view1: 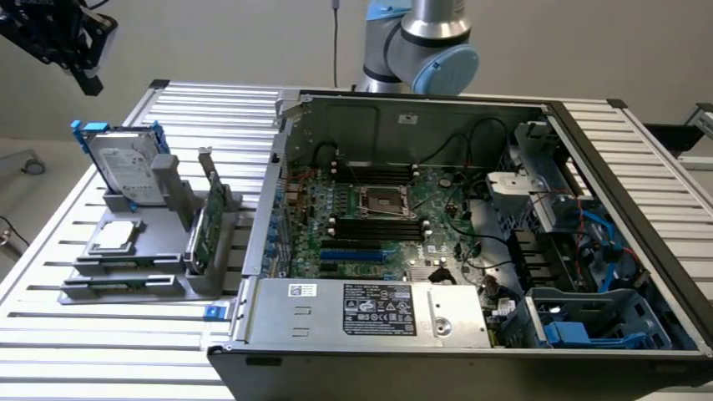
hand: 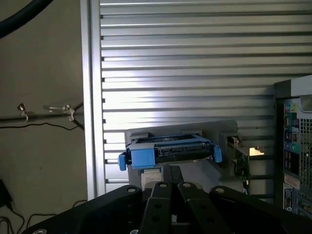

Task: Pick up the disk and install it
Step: 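Reach for the disk, then pick up the disk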

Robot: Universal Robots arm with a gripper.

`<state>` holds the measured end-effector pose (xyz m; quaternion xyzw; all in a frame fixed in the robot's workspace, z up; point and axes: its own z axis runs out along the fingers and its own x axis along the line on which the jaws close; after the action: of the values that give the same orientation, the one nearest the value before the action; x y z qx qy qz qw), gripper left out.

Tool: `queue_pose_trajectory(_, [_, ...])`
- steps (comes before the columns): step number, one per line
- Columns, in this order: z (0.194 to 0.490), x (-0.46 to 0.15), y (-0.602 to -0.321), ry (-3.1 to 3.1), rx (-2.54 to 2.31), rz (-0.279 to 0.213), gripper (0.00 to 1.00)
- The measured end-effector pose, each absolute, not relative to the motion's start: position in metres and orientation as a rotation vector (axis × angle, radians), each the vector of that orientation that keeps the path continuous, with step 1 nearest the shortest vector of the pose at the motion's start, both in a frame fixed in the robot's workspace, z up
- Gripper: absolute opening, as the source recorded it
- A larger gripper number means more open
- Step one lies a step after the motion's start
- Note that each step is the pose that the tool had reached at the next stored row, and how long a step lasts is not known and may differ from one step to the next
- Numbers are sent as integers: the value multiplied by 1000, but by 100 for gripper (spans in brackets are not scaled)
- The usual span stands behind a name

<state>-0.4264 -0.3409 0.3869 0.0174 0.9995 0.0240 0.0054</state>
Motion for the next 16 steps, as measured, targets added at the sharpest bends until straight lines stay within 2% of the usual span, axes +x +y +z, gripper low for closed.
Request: queue_pose_trajectory(16, [387, -430, -341, 3129, 51, 75, 11])
